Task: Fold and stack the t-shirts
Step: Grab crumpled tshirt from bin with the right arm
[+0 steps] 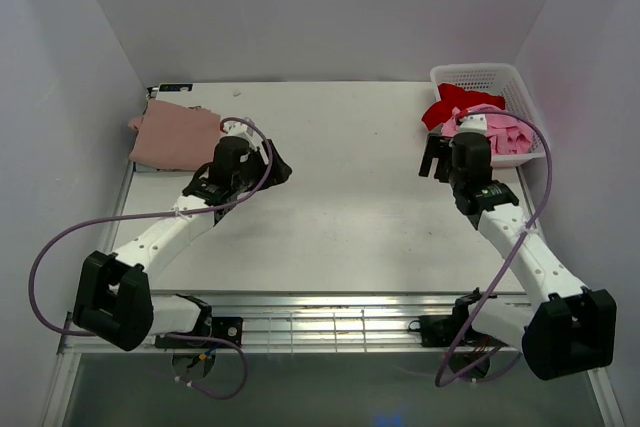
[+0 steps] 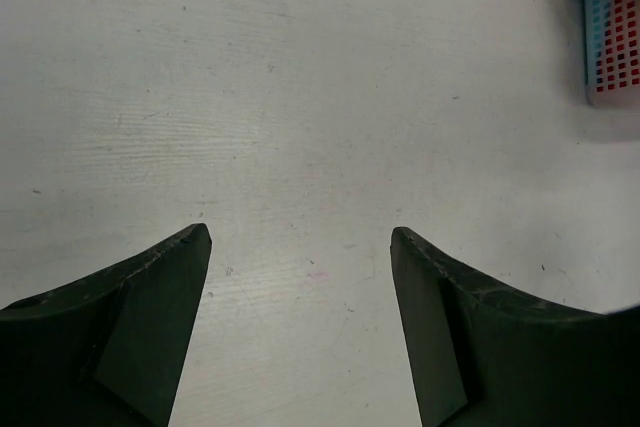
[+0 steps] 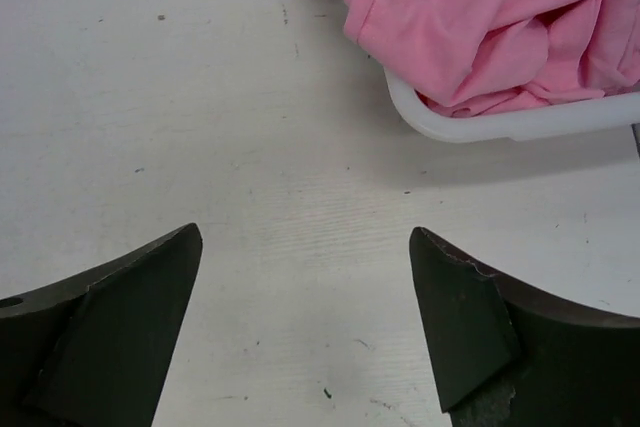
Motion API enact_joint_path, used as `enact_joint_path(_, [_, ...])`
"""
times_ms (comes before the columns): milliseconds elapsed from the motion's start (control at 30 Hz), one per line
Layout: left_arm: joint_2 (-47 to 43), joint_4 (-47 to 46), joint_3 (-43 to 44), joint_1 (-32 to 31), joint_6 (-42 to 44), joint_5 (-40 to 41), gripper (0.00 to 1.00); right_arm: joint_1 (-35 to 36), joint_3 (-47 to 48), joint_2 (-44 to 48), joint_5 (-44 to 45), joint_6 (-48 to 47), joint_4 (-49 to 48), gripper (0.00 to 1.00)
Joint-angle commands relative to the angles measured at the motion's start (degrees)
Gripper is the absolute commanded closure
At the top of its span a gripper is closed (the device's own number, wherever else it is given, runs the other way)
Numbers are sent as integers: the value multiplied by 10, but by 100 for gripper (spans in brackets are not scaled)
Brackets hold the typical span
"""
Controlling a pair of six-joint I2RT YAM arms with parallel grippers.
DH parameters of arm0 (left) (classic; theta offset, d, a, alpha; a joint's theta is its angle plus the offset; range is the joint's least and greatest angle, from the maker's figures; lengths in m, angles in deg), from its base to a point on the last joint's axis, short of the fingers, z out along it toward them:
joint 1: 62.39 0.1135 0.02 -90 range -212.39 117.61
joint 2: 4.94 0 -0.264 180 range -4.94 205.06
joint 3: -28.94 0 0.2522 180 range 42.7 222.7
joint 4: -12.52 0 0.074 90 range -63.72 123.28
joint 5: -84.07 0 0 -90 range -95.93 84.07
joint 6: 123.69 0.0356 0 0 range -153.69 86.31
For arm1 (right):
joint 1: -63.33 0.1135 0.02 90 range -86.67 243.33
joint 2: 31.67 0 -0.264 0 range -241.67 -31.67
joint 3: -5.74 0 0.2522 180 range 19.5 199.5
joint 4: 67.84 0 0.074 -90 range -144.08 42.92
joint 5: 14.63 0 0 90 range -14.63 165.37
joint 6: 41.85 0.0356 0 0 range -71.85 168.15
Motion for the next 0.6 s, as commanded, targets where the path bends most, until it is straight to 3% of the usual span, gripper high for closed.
enact_joint_path(0, [-48, -29, -9, 0, 30, -19, 17, -8, 52, -73, 61, -35, -64, 10])
enact_joint_path(67, [-55, -32, -18, 0, 33, -28, 17, -13, 76, -128, 99, -60, -92, 8])
enact_joint_path(133, [-63, -33, -26, 0, 35, -28, 17, -25, 97, -163, 106, -72, -102, 0])
enact_joint_path(333, [-109, -41, -65, 0, 47, -14, 17, -53, 180, -273, 123, -105, -121, 16])
enact_joint_path(433, [-125, -45, -76, 0, 52, -6, 17, -61, 197, -304, 122, -110, -122, 30])
enact_joint_path(567, [-131, -41, -77, 0, 57, -2, 17, -65, 208, -332, 107, -110, -124, 34])
